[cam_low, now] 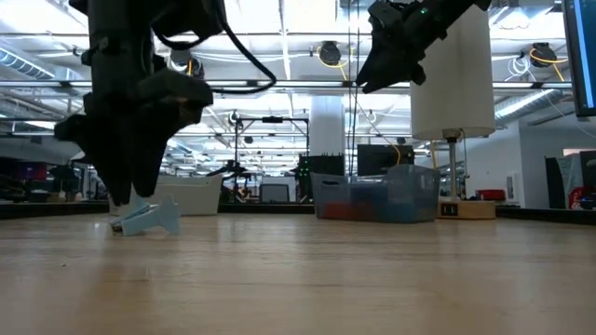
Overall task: Pick and place Stapler, Stapler remover, tape
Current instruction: Put the blue staple remover into the white bin
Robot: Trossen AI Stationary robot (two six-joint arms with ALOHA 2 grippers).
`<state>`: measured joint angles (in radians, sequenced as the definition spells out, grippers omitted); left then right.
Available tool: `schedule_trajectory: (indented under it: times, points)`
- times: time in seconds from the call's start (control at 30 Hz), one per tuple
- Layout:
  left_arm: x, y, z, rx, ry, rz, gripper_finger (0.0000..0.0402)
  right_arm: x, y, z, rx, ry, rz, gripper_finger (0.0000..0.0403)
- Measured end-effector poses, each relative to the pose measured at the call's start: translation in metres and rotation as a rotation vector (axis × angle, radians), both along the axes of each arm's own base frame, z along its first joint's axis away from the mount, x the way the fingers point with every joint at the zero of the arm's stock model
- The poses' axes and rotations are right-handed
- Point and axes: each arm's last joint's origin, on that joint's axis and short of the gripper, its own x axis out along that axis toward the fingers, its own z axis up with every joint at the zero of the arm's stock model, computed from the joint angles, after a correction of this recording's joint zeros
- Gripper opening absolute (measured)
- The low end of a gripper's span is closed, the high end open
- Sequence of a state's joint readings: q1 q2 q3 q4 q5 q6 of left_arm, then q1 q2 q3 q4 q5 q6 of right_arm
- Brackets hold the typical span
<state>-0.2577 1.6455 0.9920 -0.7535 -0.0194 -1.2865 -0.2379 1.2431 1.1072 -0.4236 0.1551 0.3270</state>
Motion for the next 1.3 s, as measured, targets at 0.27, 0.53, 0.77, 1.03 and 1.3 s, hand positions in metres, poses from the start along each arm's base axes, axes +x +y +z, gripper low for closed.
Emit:
schedule_trajectory:
  times: [0.27,0.53,0.77,1.03,1.3]
  points:
    - [0.002,0.009,-0.002,0.01,0.009,0.003,0.0172,0.0,0.001,-0.001,-0.002,0.002,0.007,0.0141]
    - [0.005,0.011,-0.009,-0.026,0.039,-0.02,0.0172,0.0,0.001,-0.001,-0.007,0.005,0.011,0.0141]
    - [0.005,0.01,-0.01,-0.033,0.044,-0.033,0.0133,0.001,0.001,0.001,-0.024,-0.008,0.018,0.0141]
    - [0.009,0.01,-0.008,-0.004,-0.007,-0.073,0.0013,0.003,0.001,0.004,-0.041,-0.037,0.023,0.0141]
    - [0.008,0.013,0.0,-0.016,-0.041,-0.128,0.0006,0.003,0.001,0.003,-0.039,-0.037,0.026,0.0141]
